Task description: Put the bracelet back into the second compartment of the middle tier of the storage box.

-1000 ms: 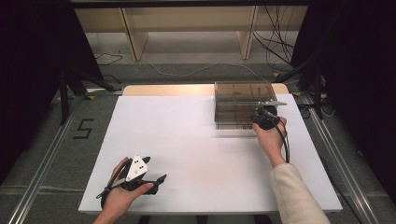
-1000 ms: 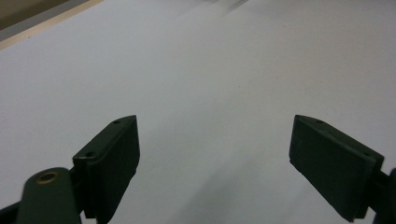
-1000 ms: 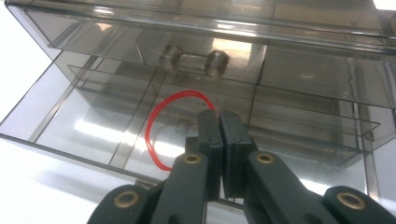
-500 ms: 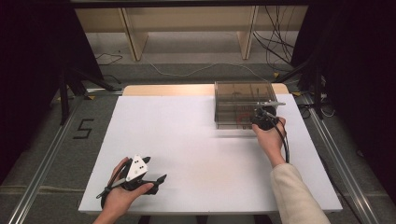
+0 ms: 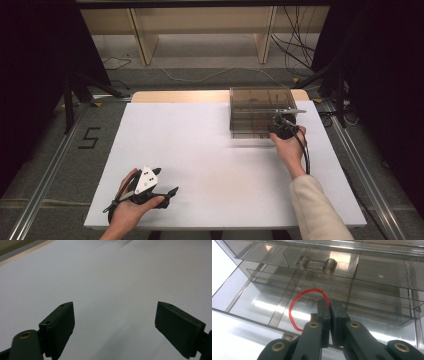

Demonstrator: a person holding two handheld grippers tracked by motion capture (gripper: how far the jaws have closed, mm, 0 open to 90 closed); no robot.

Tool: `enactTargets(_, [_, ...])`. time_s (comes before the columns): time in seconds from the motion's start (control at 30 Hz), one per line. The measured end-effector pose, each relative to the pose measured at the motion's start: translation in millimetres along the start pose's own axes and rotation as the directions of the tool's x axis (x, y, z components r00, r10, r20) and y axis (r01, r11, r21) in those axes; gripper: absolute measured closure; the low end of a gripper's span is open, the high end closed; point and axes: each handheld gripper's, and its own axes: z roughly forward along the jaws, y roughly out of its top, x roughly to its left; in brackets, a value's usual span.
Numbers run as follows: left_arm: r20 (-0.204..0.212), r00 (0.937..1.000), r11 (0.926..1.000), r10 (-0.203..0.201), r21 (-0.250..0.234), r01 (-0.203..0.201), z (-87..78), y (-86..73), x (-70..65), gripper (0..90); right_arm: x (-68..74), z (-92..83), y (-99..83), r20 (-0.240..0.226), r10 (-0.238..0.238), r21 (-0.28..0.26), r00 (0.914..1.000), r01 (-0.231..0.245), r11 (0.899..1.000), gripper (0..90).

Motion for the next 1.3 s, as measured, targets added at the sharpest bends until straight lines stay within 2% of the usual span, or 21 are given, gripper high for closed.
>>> enactTargets(0.2, [0.001,1.0000,1.0000,-0.001,0.000,0.001,0.2,0.0,0.1,16.1,-0.3,0.5,-0.2,-0.001,0.006,0.000,1.0000,-0.006,1.000,85.5])
enactTargets(0.83, [0.001,1.0000,1.0000,-0.005,-0.002,0.005,0.5,0.2,-0.3,16.2,-4.2,-5.5,0.3,-0.022,0.037,-0.015,0.9991,-0.037,0.999,70.5])
enactTargets(1.3, [-0.003,1.0000,1.0000,-0.005,-0.004,0.005,0.1,0.4,-0.8,16.2,-3.5,-22.2,0.0,-0.037,0.032,-0.021,0.9988,-0.033,0.999,56.4])
